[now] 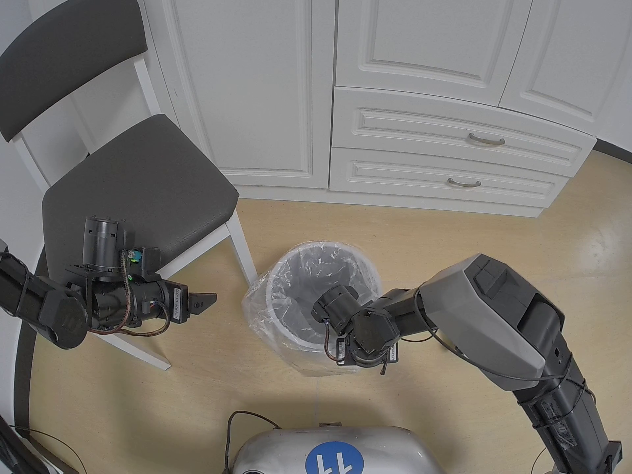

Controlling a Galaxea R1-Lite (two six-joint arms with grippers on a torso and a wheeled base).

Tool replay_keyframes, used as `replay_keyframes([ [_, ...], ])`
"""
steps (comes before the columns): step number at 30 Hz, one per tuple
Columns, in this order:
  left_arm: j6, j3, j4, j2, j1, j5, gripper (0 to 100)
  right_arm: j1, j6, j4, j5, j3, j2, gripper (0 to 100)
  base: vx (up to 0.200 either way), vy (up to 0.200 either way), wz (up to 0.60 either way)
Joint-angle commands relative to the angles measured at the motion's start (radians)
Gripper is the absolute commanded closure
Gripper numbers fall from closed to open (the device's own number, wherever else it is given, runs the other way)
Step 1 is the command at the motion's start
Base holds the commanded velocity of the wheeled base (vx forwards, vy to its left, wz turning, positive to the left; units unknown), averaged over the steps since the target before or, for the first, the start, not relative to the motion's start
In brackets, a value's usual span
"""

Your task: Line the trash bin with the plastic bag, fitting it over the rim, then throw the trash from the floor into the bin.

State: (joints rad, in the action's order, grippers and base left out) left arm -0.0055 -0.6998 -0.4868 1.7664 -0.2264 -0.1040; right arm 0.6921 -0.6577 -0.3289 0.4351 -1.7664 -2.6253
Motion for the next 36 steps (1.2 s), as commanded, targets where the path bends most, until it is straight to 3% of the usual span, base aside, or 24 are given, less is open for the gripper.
replay_keyframes([
  [1, -0.001, 0.0, 0.001, 0.005, -0.001, 0.0, 0, 0.001, 0.0, 0.004, 0.001, -0.001, -0.022, 0, 0.0, 0.0, 0.0],
  [15, -0.001, 0.002, 0.001, -0.008, -0.001, 0.0, 0, 0.041, 0.003, 0.001, -0.001, 0.209, 0.2, 0, 0.0, 0.0, 0.0],
  [21, -0.002, 0.003, 0.001, -0.013, -0.001, 0.0, 0, 0.075, 0.081, 0.004, 0.001, 0.321, 0.347, 0, 0.0, 0.0, 0.0],
  [30, -0.002, 0.003, 0.001, -0.021, -0.001, 0.0, 0, 0.087, 0.112, 0.064, 0.008, 0.248, 0.352, 0, 0.0, 0.0, 0.0],
  [36, -0.002, 0.003, 0.001, -0.021, 0.002, 0.0, 0, 0.063, 0.19, 0.171, 0.014, 0.091, 0.234, 0, 0.0, 0.0, 0.0],
])
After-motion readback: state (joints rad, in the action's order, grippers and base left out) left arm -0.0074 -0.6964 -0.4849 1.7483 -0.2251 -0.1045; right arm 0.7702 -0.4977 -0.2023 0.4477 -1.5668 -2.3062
